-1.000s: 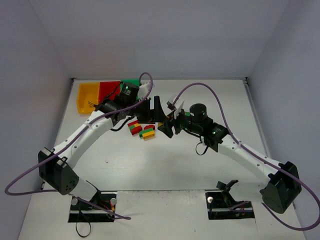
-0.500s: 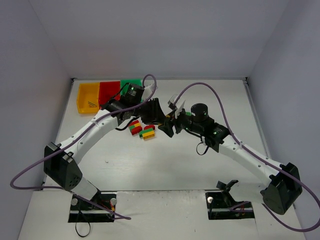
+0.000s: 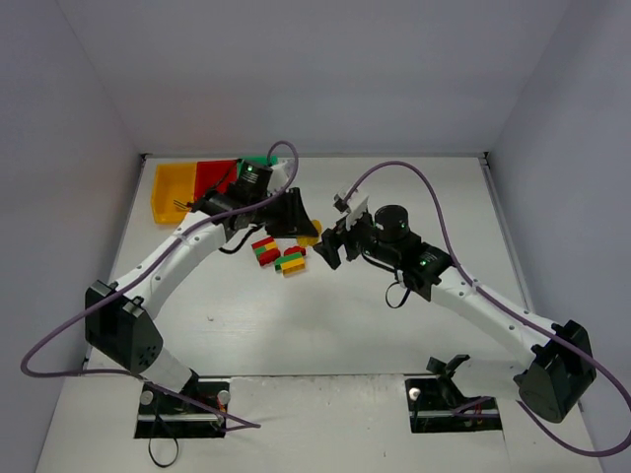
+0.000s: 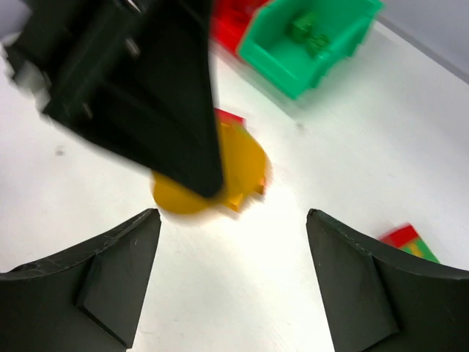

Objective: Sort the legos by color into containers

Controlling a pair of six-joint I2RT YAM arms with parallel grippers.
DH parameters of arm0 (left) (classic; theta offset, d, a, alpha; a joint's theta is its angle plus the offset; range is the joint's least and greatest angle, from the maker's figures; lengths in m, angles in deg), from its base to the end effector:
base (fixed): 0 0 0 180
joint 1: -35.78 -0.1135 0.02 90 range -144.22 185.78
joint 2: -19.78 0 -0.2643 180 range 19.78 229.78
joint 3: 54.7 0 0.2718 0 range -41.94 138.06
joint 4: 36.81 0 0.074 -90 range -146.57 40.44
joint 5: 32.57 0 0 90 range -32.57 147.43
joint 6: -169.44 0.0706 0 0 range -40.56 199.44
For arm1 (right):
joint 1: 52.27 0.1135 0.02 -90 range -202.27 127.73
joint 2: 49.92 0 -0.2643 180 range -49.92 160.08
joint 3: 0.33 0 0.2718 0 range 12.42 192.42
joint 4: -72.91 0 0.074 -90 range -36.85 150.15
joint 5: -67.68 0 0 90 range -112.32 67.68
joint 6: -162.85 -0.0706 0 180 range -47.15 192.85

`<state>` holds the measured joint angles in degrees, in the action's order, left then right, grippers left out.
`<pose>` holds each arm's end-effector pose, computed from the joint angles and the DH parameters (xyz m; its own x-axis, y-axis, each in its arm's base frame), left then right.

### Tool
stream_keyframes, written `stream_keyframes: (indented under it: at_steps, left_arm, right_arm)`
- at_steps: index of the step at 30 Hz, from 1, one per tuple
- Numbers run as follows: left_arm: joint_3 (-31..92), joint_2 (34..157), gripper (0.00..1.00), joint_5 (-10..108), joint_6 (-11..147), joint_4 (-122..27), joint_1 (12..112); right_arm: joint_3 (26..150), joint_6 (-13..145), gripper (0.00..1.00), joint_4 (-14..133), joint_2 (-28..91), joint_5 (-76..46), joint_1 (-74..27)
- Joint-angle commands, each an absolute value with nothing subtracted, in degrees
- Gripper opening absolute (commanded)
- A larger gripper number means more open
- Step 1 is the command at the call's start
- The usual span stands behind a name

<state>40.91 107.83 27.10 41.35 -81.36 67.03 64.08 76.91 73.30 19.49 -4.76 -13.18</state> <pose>0.3134 -0.2319 0.3322 -0.8938 -0.0805 -0.4412 0.3065 0.6086 -0.7319 0.2494 0.2301 0.3259 -0.0031 -0.0895 -0.9960 -0.8369 0.5454 -0.0464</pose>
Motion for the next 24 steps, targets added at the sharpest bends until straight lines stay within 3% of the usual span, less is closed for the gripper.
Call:
stream_keyframes:
  at_steps: [1,2,4,8,18,23,24]
  left_arm:
    - [44.45,106.62,0.00,34.64,48.66,-86.73,59.97]
    - [44.98,106.70,0.00,36.66,49.81,-87.53,56.99]
    - [47.34,107.49,0.00,41.41,53.32,-89.89,54.08]
    - [51.22,110.30,0.00,54.05,57.11,-90.35,46.78]
    - [64.55,126.99,0.01,63.49,60.02,-85.51,30.87]
    - [73.88,138.06,0.19,63.49,59.49,-86.12,27.88]
    - [76.94,140.52,0.30,63.49,59.57,-87.00,27.70]
  right_arm:
    - [65.77,74.09,0.78,74.22,17.32,-14.49,-14.47]
    - [65.77,72.60,0.88,72.91,17.49,-15.63,-14.65]
    - [65.42,69.52,1.00,72.11,17.23,-19.67,-14.74]
    - [64.54,66.01,1.00,69.82,16.79,-22.14,-14.91]
    - [63.75,59.67,1.00,67.98,19.69,-22.06,-14.83]
    - [66.55,58.62,0.99,65.87,23.90,-22.05,-14.56]
    - [66.91,58.27,0.99,65.60,24.43,-22.14,-14.39]
